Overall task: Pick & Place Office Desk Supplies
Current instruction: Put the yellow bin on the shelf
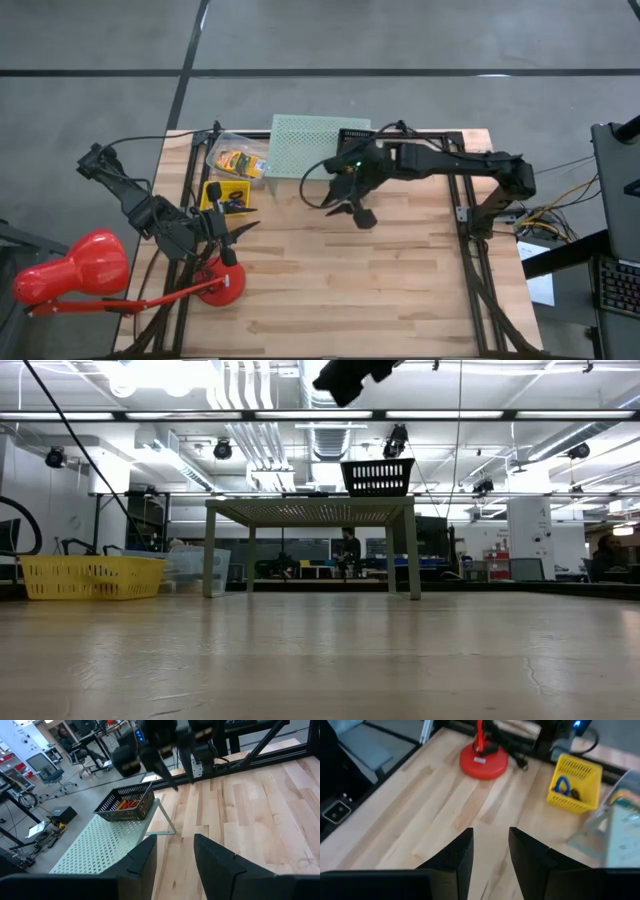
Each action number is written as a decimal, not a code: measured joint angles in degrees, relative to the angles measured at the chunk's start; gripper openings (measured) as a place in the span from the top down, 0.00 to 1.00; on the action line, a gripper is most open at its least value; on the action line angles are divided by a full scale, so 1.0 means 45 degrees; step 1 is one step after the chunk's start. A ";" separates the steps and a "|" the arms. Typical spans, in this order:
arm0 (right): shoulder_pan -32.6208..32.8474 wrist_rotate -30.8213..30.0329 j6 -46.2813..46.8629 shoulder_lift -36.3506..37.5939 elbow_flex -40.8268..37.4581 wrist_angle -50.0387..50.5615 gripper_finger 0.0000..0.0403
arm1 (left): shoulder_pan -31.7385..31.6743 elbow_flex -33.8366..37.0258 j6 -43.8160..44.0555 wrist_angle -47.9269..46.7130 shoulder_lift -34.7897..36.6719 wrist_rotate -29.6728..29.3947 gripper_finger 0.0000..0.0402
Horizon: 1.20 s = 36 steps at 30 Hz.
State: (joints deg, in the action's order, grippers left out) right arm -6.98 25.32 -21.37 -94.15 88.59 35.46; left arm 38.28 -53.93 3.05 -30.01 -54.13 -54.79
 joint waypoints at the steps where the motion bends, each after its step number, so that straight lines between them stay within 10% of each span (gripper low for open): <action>1: 0.0030 -0.0039 0.0032 -0.0116 -0.0034 -0.0045 0.69 | 0.0000 0.0000 0.0000 -0.0001 0.0000 -0.0003 0.67; 22: 0.1526 -0.3550 0.1564 0.0198 -0.5554 -0.9331 0.70 | 0.0000 0.0000 0.0000 -0.0013 0.0000 0.0002 0.67; 36: 0.1970 -0.4459 0.1129 0.6731 -1.2332 -1.3569 0.70 | 0.0000 0.0000 0.0000 -0.0013 0.0000 -0.0002 0.67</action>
State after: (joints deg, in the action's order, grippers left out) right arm 1.89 5.26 -16.29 -63.86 33.09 -25.60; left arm 38.28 -53.93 3.05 -30.07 -54.13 -54.80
